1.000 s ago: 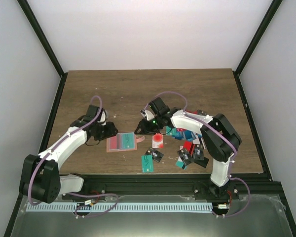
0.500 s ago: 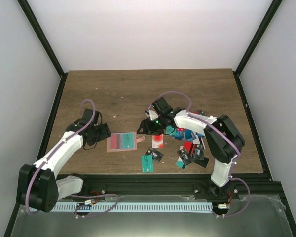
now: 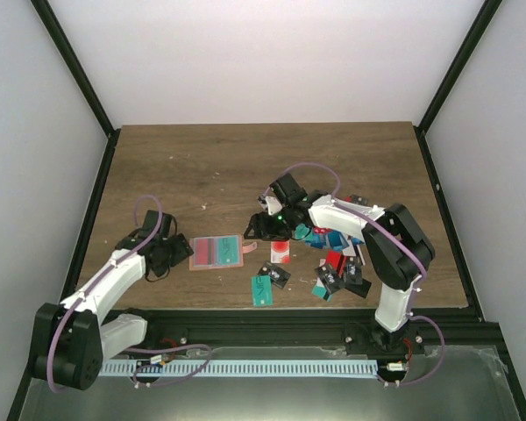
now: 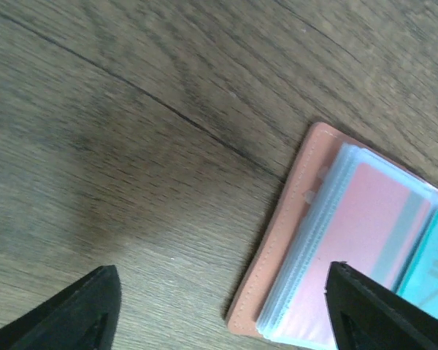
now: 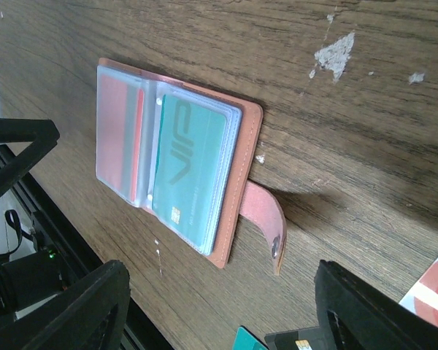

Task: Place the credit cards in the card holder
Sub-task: Close the card holder at the center of the board.

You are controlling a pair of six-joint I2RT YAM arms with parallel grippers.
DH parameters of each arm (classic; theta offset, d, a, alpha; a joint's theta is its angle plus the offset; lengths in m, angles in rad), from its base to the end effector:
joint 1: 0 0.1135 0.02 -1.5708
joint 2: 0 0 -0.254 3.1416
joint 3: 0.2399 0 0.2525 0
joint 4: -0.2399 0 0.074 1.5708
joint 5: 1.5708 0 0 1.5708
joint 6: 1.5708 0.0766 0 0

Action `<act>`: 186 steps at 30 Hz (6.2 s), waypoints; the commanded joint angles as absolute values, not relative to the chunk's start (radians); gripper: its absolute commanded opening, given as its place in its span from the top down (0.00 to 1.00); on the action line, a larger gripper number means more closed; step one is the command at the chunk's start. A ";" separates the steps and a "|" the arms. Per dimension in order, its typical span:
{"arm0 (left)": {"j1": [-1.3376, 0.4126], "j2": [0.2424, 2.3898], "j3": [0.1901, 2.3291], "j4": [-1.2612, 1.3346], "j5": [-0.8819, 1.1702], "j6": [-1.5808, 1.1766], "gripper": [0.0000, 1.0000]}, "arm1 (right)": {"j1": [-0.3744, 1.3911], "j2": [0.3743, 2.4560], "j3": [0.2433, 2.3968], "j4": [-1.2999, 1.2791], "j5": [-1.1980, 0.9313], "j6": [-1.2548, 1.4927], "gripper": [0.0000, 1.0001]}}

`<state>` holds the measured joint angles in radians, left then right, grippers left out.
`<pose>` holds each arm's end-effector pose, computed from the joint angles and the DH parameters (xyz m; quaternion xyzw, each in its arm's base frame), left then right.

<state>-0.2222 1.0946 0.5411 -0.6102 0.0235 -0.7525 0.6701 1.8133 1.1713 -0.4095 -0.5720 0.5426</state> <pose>0.1980 -0.0466 0.1231 -0.2543 0.9457 -0.1048 0.1732 0.2737 0.2698 0.1411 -0.1313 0.9207 0.3644 0.0470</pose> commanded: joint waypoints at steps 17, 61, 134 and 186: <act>-0.404 1.329 0.636 -0.344 0.354 -0.587 0.80 | 0.744 1.899 1.241 -0.292 -0.702 0.624 0.38; -0.218 1.182 0.685 -0.660 0.072 -0.644 0.32 | 0.732 1.903 1.275 -0.387 -0.625 0.570 0.44; -0.361 1.280 0.557 -0.001 0.663 -0.663 0.46 | 0.698 2.016 1.243 -0.396 -0.606 0.579 0.98; -0.434 1.524 0.685 -0.282 0.375 -0.505 0.91 | 0.655 1.988 1.382 -0.529 -0.556 0.502 0.80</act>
<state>-0.4217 1.5024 0.6739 -0.2489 0.3969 -0.5194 0.6628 2.0052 1.3422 -0.5213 -0.5518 0.5117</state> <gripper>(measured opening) 0.091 0.242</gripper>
